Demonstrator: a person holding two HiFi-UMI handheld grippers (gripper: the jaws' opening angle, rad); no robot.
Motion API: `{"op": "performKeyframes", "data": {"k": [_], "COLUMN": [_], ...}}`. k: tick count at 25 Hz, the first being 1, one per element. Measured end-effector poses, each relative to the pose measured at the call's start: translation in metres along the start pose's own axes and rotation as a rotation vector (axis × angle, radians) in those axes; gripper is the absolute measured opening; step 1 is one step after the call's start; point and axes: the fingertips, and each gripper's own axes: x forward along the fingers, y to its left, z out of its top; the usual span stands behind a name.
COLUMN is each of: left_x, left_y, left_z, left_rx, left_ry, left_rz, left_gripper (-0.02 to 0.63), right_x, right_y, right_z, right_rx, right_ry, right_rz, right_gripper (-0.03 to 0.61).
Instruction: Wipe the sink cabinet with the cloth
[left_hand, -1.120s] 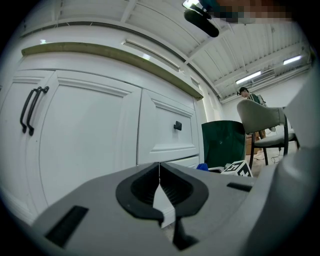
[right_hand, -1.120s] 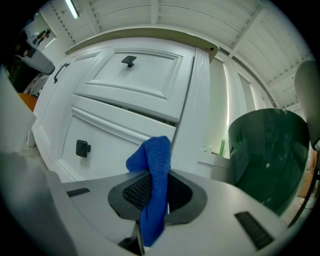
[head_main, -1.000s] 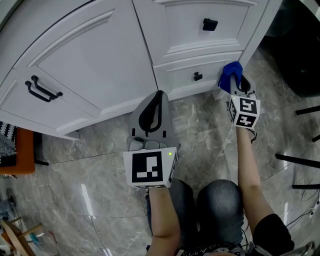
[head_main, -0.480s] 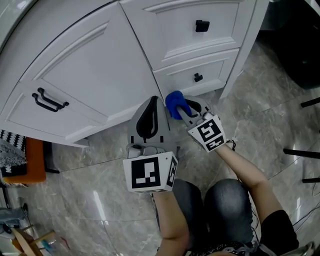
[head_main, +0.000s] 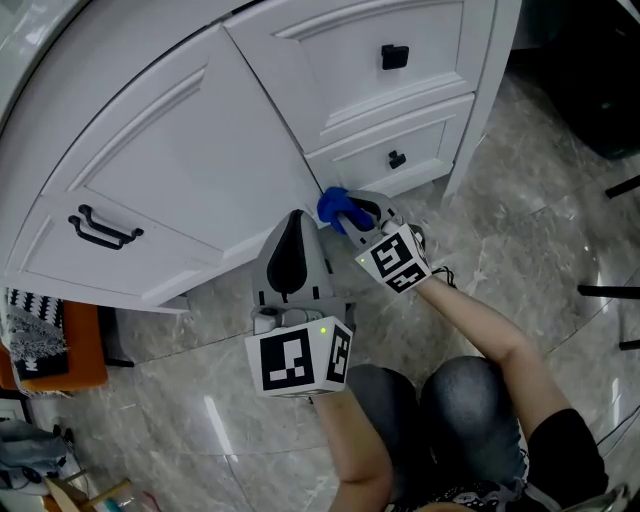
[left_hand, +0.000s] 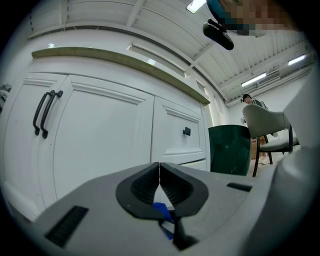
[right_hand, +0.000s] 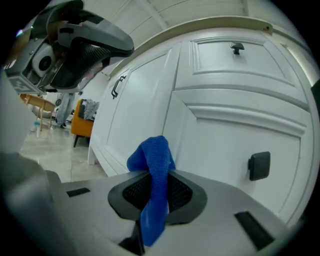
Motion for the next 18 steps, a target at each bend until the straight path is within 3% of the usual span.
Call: {"op": "performKeyframes", "data": {"k": [11,18], "left_x": [0.006,0.01], "left_y": [-0.001,-0.002], "left_z": [-0.007,-0.011], "left_rx": [-0.014,-0.009], "left_ry": [0.011,0.021], "left_rz": [-0.015,-0.018], "left_gripper": [0.006,0.006], "right_x": [-0.004,-0.025], "right_y": [-0.007,-0.063], "right_z": [-0.005,-0.027], "right_rx": [-0.017,0.099], "right_ry": [-0.02,-0.017], "right_rz": [-0.017,-0.149], "right_gripper": [0.06,0.06]}}
